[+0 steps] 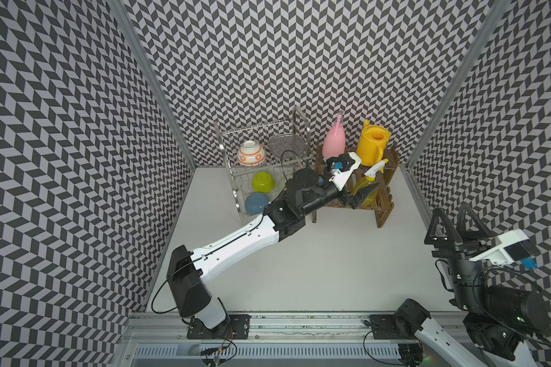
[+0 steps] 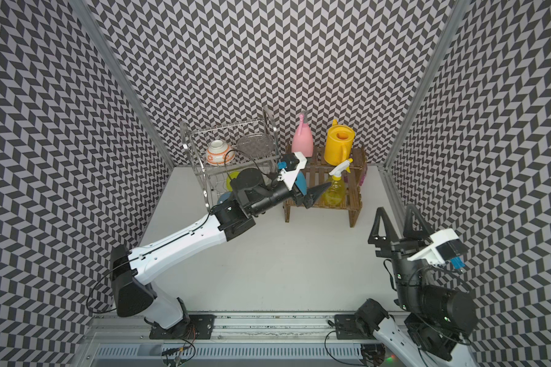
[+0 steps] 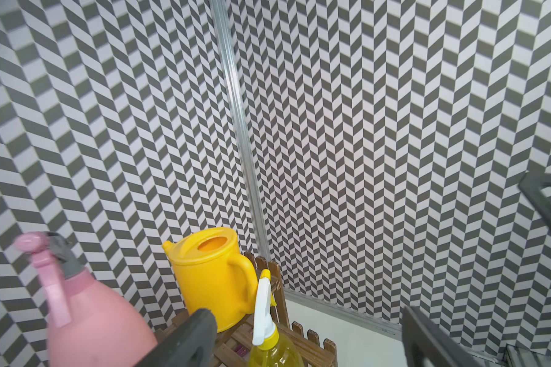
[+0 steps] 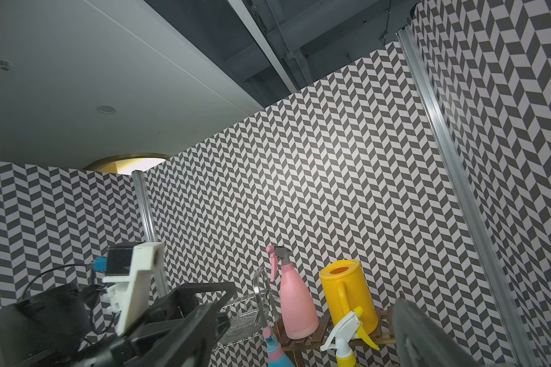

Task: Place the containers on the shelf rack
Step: Reset both arms

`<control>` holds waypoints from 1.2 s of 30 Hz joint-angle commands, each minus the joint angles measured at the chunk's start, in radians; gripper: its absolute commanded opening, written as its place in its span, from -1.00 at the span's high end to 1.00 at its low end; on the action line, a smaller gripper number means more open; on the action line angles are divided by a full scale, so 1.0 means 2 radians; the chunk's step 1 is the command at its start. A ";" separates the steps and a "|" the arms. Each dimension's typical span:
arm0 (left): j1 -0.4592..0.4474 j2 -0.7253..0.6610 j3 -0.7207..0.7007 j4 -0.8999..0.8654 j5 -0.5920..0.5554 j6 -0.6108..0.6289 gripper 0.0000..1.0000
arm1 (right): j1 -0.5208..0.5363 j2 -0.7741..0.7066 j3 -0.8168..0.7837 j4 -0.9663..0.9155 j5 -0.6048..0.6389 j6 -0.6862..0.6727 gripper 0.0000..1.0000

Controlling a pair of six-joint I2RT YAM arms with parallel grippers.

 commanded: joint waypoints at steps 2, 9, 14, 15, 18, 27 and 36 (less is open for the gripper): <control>0.002 -0.078 -0.074 0.056 -0.004 -0.010 -0.90 | 0.000 0.001 -0.002 0.007 -0.016 0.003 -0.79; 0.011 -0.203 -0.217 0.076 -0.030 -0.054 -1.00 | 0.000 0.015 -0.006 0.008 -0.041 0.018 -0.79; 0.023 -0.291 -0.327 0.075 -0.074 -0.109 -1.00 | 0.001 0.030 -0.014 0.010 -0.069 0.032 -0.82; 0.024 -0.308 -0.346 0.074 -0.084 -0.121 -1.00 | 0.000 0.034 -0.016 0.011 -0.075 0.034 -0.82; 0.027 -0.352 -0.396 0.057 -0.123 -0.147 -1.00 | 0.000 0.051 -0.022 0.010 -0.095 0.046 -0.85; 0.034 -0.452 -0.474 -0.061 -0.286 -0.173 -1.00 | 0.001 0.097 -0.055 -0.017 -0.111 0.096 -0.98; 0.056 -0.579 -0.548 -0.104 -0.398 -0.167 -1.00 | -0.008 0.152 -0.074 -0.060 -0.114 0.126 -0.99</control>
